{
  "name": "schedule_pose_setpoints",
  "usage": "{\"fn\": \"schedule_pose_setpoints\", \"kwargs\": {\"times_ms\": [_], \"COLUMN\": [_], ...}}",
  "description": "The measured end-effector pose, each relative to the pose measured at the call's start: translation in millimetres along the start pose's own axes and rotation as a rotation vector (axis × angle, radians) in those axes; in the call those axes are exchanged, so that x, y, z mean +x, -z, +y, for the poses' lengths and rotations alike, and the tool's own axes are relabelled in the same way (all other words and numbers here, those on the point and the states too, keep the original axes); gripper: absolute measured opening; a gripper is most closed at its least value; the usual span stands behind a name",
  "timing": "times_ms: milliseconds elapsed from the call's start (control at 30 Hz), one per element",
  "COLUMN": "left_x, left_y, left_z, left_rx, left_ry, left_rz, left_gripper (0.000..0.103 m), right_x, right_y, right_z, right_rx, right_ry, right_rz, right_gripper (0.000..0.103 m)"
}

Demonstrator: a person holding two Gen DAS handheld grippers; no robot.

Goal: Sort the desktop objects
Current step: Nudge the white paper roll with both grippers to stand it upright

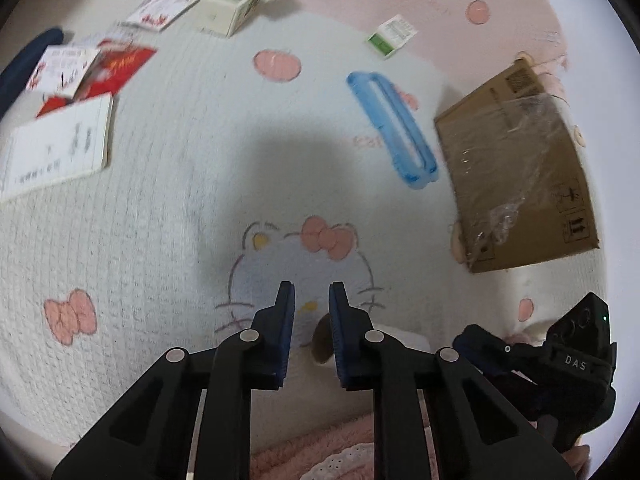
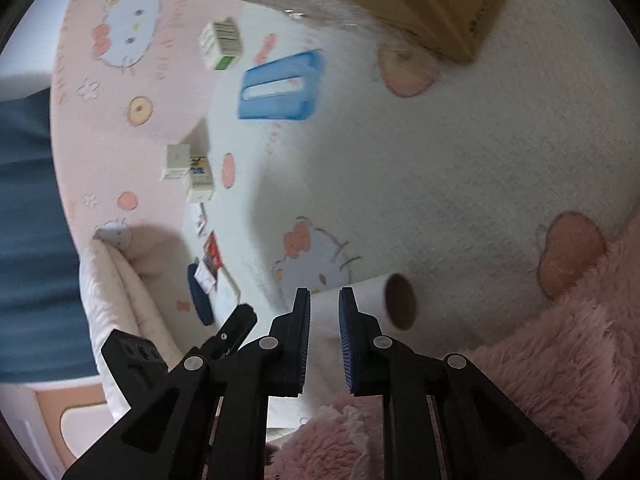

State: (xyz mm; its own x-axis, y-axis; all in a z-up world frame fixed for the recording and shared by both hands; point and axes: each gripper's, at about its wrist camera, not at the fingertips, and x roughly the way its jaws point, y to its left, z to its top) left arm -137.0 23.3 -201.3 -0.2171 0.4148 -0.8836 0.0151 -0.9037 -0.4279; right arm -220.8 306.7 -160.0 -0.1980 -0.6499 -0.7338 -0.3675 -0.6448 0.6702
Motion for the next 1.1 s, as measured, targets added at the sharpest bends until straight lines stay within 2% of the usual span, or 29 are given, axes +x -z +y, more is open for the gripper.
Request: {"fn": "schedule_pose_setpoints", "kwargs": {"times_ms": [100,200,300,400,500,600,767,833,900,967,1100], "left_x": [11,25,35,43,44,40,36,40,42,42,42], "left_y": [0,1,1,2,-2,-8,-27,-33,-33,-31,-31], "left_z": [1,-2,-7,-11,-8,-3,3,6,5,0,-3], "left_rx": [-0.001,0.034,0.059,0.075,0.063,0.039,-0.022,-0.053,-0.052,-0.024,-0.013], "left_ry": [0.024,0.049,0.074,0.080,0.084,0.088,0.117,0.121,0.101,0.073,0.044], "left_rz": [0.052,0.125,0.171,0.197,0.191,0.168,0.102,0.109,0.107,0.107,0.105], "left_gripper": [0.021,0.021,0.021,0.021,0.022,0.022,0.022,0.022,0.030,0.035,0.036], "right_x": [-1,11,28,43,49,48,47,49,55,57,43], "right_y": [-3,-9,-18,-22,-24,-29,-45,-51,-55,-56,-49], "right_z": [2,3,-3,-4,-3,4,43,59,70,76,73], "right_rx": [0.006,0.034,0.097,0.117,0.131,0.115,-0.023,-0.087,-0.122,-0.140,-0.147], "right_ry": [0.032,0.175,0.257,0.196,0.196,0.151,0.087,0.069,0.051,0.037,0.010], "right_rz": [-0.019,0.017,0.077,0.119,0.125,0.099,0.016,-0.026,-0.041,-0.069,-0.143], "right_gripper": [0.013,0.013,0.013,0.013,0.016,0.016,0.016,0.026,0.050,0.061,0.061]}}
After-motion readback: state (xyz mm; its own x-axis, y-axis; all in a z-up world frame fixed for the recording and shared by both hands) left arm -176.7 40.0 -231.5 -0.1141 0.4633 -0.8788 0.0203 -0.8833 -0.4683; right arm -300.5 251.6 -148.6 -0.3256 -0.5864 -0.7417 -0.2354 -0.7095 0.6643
